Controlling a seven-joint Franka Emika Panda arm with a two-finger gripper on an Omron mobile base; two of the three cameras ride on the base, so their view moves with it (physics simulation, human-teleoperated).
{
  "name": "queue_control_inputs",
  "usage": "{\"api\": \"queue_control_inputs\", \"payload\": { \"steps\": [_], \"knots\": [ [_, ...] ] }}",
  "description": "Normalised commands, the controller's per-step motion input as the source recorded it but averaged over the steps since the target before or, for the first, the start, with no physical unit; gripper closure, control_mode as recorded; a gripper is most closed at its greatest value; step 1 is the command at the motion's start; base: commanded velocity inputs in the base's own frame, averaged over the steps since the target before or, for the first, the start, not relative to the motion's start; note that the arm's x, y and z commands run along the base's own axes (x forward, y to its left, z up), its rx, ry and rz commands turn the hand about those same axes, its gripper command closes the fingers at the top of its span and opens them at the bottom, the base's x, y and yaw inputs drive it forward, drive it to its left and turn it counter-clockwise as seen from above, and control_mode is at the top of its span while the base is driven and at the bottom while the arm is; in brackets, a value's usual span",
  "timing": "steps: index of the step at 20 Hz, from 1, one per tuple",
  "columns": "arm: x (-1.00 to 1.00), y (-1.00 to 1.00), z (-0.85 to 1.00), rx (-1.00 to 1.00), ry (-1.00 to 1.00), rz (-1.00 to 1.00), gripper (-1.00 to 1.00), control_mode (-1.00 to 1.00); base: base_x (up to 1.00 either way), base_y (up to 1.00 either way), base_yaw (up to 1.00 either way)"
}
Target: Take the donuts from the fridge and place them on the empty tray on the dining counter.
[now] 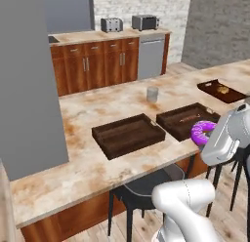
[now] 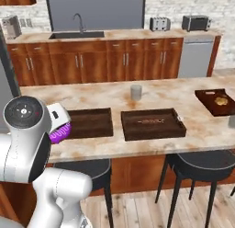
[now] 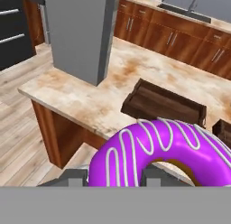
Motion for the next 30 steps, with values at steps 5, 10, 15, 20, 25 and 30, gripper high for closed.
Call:
{"api": "queue_control_inputs", "payload": {
  "steps": [5, 10, 15, 20, 25, 30],
  "knots": [
    [0.00, 0.00, 0.00, 0.00, 0.00, 0.00, 1.00, 1.00, 1.00, 0.08, 0.60],
    [0.00, 0.00, 0.00, 0.00, 0.00, 0.00, 1.00, 1.00, 0.50, 0.00, 0.22],
    [0.00, 0.00, 0.00, 0.00, 0.00, 0.00, 1.00, 1.00, 0.01, 0.00, 0.00],
    [0.24, -0.01, -0.03, 0.01, 0.00, 0.00, 1.00, -1.00, 0.05, 0.01, 0.00],
    [0.97, -0.04, -0.09, 0.08, 0.01, 0.02, 1.00, -1.00, 0.00, 0.00, 0.00],
    [1.00, 0.00, -0.06, 0.09, 0.06, 0.03, 1.00, -1.00, 0.00, 0.00, 0.00]
  ]
}}
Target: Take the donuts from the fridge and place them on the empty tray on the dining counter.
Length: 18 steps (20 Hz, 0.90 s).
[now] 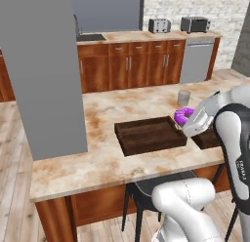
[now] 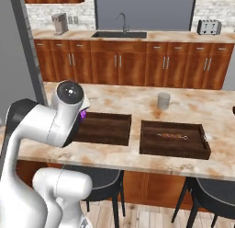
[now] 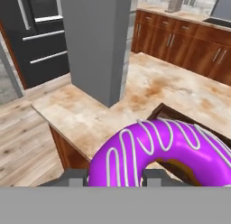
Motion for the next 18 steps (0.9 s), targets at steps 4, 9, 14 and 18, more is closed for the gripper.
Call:
{"api": "queue_control_inputs", "payload": {
  "steps": [4, 9, 14, 18],
  "knots": [
    [0.87, 0.01, -0.02, 0.02, 0.06, 0.01, 1.00, -1.00, 0.00, 0.00, 0.00],
    [0.25, 0.10, -0.16, -0.02, 0.06, -0.07, 1.00, -1.00, 0.00, 0.00, 0.00],
    [0.01, 0.16, -0.30, -0.16, 0.00, -0.11, 1.00, -1.00, 0.00, 0.00, 0.00],
    [0.08, 0.19, -0.25, -0.16, 0.00, -0.10, 1.00, -1.00, 0.00, 0.00, 0.00]
  ]
}}
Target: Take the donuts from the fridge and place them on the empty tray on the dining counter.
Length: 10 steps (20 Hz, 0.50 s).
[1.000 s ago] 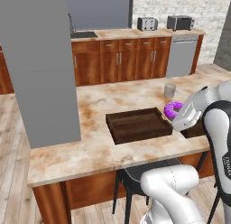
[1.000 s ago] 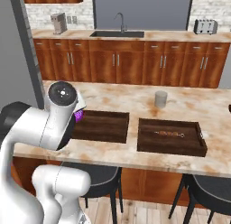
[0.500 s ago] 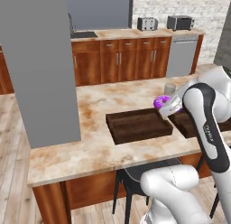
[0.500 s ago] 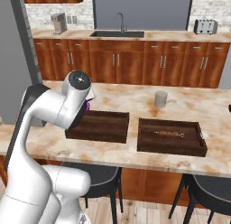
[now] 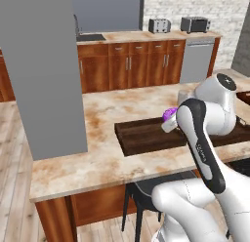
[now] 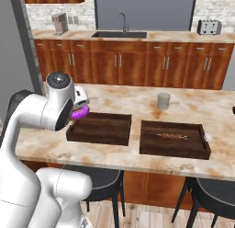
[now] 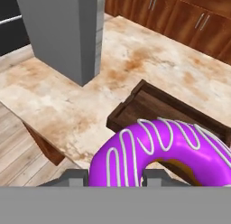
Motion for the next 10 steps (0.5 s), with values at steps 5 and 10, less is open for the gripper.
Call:
{"api": "queue_control_inputs", "payload": {
  "steps": [5, 10],
  "knots": [
    [0.23, 0.18, -0.11, -0.01, 0.00, -0.04, 1.00, -1.00, 0.00, 0.00, 0.00],
    [0.36, 0.06, -0.21, 0.00, 0.00, 0.00, 1.00, -1.00, 0.00, 0.00, 0.00]
  ]
}}
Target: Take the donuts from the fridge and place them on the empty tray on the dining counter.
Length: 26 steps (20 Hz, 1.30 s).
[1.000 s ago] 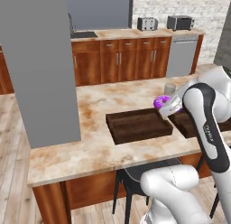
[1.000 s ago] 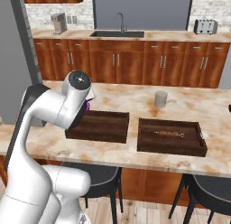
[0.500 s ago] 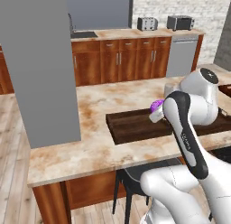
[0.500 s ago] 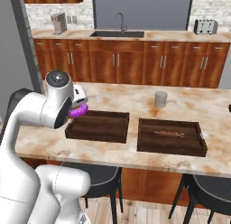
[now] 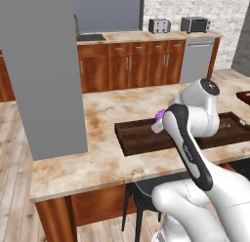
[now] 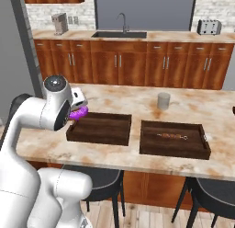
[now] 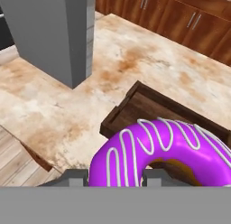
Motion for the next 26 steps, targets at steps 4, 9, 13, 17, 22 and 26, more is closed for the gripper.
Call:
{"api": "queue_control_inputs", "payload": {
  "steps": [4, 9, 13, 17, 22, 26],
  "knots": [
    [0.35, 0.00, -0.28, 0.00, 0.00, 0.00, 1.00, -1.00, 0.00, 0.00, 0.00],
    [0.30, 0.00, -0.27, 0.00, 0.00, 0.00, 1.00, -1.00, 0.00, 0.00, 0.00],
    [0.29, 0.00, -0.23, 0.00, 0.00, 0.00, 1.00, -1.00, 0.00, 0.00, 0.00],
    [0.28, 0.00, -0.19, 0.00, 0.00, 0.00, 1.00, -1.00, 0.00, 0.00, 0.00],
    [0.27, 0.00, -0.19, 0.00, 0.00, 0.00, 1.00, -1.00, 0.00, 0.00, 0.00],
    [0.22, 0.00, -0.25, 0.00, 0.03, 0.00, 1.00, -1.00, 0.00, 0.00, 0.00]
  ]
}}
